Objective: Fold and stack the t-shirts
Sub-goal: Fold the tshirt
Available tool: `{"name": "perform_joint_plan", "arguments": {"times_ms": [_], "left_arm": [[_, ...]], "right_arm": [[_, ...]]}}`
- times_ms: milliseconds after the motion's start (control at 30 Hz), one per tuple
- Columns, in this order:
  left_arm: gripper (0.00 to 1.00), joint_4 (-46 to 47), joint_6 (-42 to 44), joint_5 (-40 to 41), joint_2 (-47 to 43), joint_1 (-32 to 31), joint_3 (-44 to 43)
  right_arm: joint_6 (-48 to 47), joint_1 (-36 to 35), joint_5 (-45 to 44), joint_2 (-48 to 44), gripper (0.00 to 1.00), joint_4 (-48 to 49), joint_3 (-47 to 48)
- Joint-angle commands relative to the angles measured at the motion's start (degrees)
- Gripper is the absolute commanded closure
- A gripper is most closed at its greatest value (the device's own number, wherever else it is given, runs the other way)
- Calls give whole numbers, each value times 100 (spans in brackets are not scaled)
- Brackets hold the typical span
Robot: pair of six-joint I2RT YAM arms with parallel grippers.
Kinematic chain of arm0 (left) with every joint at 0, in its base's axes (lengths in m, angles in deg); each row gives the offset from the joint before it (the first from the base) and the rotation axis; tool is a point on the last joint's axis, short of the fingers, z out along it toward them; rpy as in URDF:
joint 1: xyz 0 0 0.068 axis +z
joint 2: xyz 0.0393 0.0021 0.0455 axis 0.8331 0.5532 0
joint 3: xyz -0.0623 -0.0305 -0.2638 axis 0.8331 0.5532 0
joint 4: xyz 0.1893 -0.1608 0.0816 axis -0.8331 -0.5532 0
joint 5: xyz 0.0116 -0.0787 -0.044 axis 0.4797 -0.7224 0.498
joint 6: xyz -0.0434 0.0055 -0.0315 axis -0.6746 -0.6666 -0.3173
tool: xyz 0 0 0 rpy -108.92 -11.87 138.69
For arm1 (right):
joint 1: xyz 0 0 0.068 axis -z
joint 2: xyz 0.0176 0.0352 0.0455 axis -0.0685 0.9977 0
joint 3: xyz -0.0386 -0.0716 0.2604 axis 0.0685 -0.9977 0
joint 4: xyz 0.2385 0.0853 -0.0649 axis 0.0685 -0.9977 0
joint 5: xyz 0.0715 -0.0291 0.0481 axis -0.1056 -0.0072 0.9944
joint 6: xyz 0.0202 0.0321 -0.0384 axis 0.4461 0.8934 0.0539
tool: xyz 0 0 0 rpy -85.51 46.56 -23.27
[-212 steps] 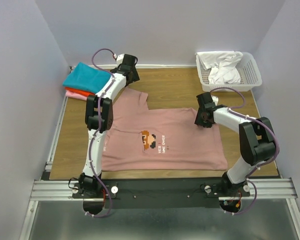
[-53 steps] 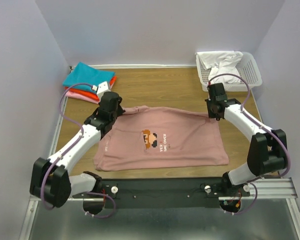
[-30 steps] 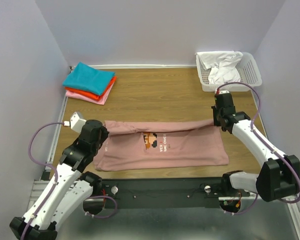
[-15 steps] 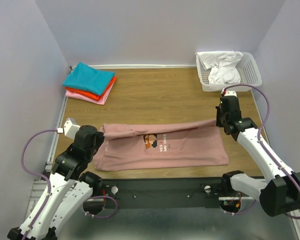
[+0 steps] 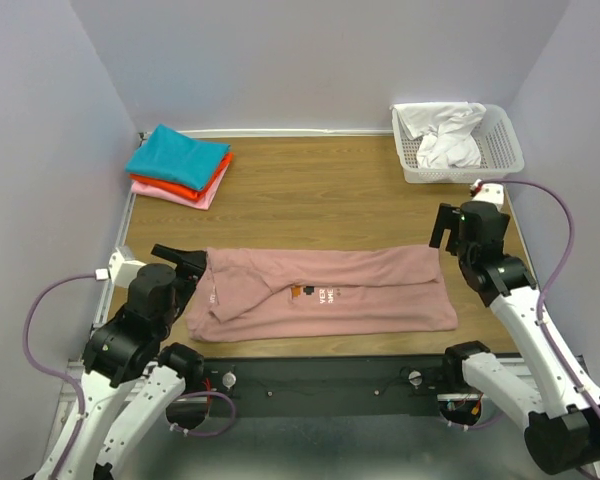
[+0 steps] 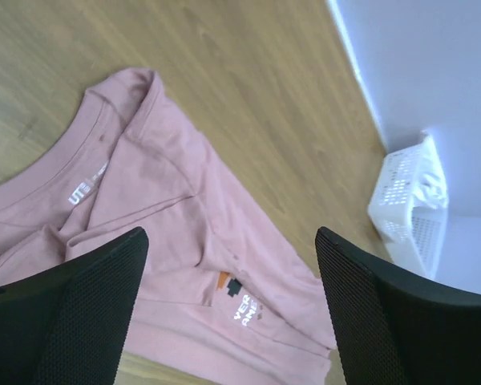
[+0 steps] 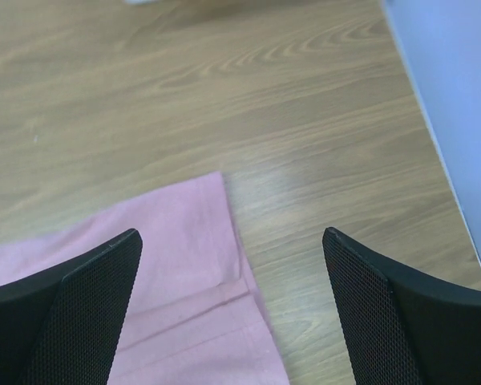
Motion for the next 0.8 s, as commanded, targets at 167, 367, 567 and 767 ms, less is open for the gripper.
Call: {"name": "perform_joint_plan", "arguments": {"times_ms": [167, 367, 567, 767], "left_arm": [[1, 1111, 747, -205, 556, -15, 145], [2, 2290, 1503, -751, 2323, -15, 338], [2, 3378, 1856, -1313, 3388, 12, 777], [2, 4109, 2040, -1823, 4398, 152, 1147]], "right_arm": [[2291, 21, -815, -375, 0, -24, -153], [1903, 21, 1120, 817, 0, 486, 14], [1921, 21, 2273, 1945, 0, 1046, -213], [2000, 30, 1864, 2921, 0, 1180, -284]]}}
